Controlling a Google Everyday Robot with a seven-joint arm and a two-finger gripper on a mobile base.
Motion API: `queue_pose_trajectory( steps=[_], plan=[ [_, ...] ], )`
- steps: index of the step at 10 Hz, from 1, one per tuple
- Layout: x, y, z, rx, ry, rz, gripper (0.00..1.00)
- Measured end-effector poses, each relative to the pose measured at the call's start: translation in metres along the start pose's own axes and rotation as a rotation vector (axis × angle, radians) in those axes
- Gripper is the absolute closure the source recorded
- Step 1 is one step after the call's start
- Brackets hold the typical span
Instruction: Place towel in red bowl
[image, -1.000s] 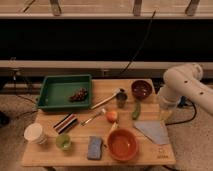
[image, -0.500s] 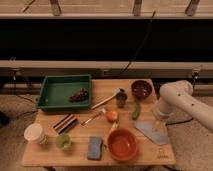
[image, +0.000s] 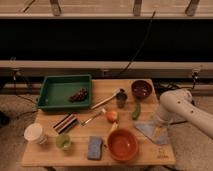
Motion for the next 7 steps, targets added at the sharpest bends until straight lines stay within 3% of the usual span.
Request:
queue_pose_trajectory(
  steps=[7],
  plan=[
    [0.010, -0.003, 0.018, 0.027, 0.013, 0.044, 0.35]
  ],
)
